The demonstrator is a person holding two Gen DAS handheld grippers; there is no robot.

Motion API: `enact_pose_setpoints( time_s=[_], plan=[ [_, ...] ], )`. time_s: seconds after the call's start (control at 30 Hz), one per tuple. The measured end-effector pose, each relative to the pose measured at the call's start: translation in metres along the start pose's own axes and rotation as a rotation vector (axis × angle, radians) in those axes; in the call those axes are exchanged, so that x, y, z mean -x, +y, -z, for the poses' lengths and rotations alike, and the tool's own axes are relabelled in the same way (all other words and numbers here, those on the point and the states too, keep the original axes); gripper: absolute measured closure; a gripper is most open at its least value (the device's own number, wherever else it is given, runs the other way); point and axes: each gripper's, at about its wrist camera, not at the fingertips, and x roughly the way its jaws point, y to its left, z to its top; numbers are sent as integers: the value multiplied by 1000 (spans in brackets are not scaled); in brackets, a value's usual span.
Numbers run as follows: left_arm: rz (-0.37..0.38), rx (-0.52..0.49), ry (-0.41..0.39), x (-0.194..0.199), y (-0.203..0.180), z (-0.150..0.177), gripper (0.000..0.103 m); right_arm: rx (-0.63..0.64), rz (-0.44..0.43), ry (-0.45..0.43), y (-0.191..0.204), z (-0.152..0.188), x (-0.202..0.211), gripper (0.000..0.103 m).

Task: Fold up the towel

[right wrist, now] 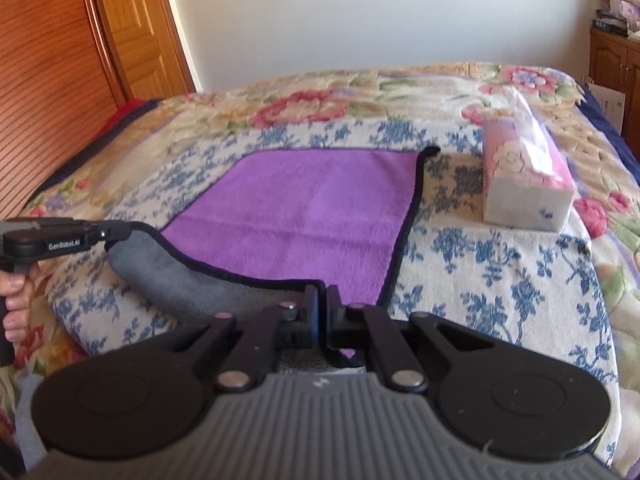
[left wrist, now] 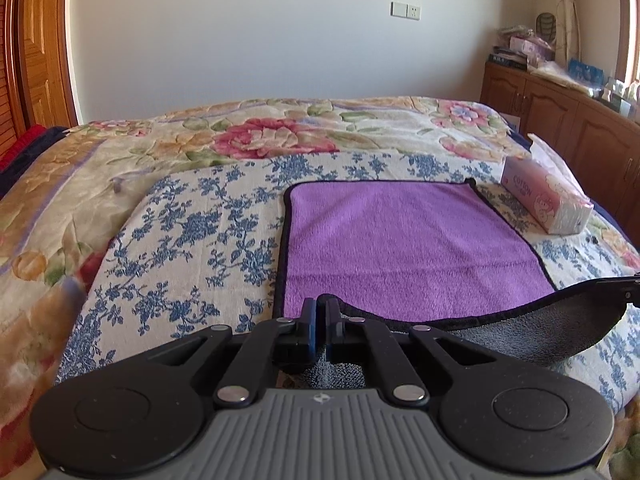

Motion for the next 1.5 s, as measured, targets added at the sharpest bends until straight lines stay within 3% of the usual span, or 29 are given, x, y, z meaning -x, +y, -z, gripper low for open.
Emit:
enact_pose_setpoints(
  time_s=[0.83, 1.5],
  plan=[
    [45, 14, -100, 1, 1, -36, 98, 57, 16, -107, -1, -23, -2, 99],
    [45, 0, -116, -19, 2, -61, 98, 136, 29, -131, -8, -51, -23, 99]
  ],
)
